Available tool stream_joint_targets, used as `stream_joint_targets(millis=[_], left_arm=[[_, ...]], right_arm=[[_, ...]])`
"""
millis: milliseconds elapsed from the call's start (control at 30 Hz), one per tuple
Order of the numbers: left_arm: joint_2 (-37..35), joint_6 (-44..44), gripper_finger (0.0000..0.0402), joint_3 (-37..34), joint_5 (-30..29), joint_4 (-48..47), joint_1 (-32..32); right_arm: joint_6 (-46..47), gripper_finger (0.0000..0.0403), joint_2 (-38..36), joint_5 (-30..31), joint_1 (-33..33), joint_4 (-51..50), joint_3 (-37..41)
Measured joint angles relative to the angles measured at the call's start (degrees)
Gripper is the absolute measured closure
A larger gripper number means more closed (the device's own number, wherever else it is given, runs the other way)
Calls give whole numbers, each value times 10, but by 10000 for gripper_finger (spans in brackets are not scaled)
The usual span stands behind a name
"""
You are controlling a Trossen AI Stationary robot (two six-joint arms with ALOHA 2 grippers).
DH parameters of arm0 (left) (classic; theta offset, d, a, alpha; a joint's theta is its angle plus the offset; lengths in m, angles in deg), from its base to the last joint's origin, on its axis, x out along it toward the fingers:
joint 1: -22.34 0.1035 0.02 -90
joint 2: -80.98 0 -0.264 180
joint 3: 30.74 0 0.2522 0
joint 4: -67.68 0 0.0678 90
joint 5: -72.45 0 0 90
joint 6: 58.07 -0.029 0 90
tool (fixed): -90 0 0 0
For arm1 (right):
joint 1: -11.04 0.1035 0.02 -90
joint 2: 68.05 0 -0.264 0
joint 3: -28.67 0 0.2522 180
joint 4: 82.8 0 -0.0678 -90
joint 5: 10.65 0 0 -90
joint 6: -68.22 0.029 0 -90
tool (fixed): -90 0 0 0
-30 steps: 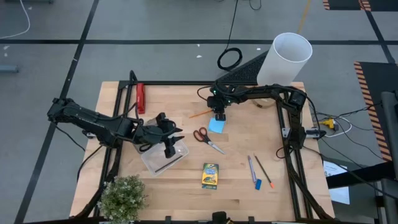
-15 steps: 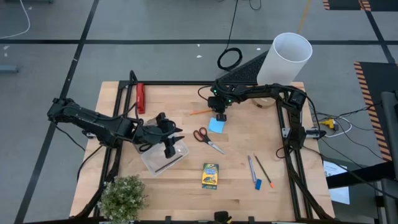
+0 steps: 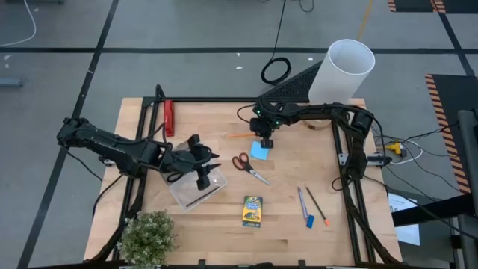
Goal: Pack school essentials
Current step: Put the yellow pencil into the supply box
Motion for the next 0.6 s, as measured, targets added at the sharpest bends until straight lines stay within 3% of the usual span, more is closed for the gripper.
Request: stream_joint_targets(millis=[267, 467, 600], left_arm=[[0, -2, 261, 0, 1, -3, 19], [1, -34, 258, 0, 11, -42, 21], [1, -43, 230, 0, 11, -73, 23]], right_arm=[[22, 393, -41, 3, 43, -11, 0], [29, 393, -80, 75, 94, -20, 0], [43, 394, -107, 123, 136, -23, 0]])
